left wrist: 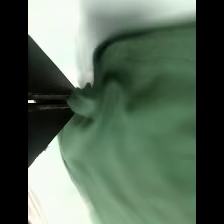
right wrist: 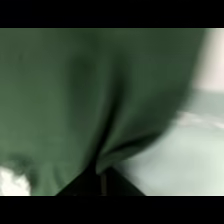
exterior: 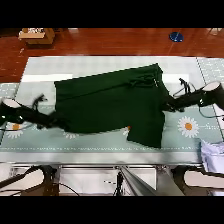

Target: Fold the shirts.

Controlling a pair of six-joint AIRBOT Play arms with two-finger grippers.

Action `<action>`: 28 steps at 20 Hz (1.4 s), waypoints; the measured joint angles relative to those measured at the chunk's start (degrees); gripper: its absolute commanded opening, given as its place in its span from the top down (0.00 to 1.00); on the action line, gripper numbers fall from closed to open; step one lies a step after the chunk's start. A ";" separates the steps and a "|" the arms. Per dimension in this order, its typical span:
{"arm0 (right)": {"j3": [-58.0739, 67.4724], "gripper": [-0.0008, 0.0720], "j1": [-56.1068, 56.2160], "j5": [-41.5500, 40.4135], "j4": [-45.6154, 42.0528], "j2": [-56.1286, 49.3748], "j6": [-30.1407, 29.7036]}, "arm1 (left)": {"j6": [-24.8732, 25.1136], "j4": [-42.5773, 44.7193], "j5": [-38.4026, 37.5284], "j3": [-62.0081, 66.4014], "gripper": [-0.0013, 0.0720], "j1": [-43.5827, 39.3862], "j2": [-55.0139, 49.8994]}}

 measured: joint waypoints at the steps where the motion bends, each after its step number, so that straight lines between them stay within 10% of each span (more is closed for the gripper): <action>1: 2.80 0.95 0.39 2.89 0.31 2.12 -2.51 | 0.87 -1.97 -1.33 2.78 0.95 -0.07 2.56; 6: 18.82 0.95 1.11 4.09 0.13 17.40 -4.98 | 3.15 -5.25 1.36 23.63 0.95 -0.11 19.34; 12: 35.43 0.95 1.27 -12.96 -2.86 35.26 3.63 | 3.78 -5.38 17.66 44.78 0.96 -0.04 35.89; 18: 48.52 0.95 1.27 -12.59 -12.74 44.48 14.69 | -0.81 -1.55 20.15 53.79 0.96 -0.04 45.72; 28: 61.92 0.95 1.27 16.74 -24.22 46.80 24.94 | -16.00 16.13 -12.02 66.10 0.96 -0.04 49.22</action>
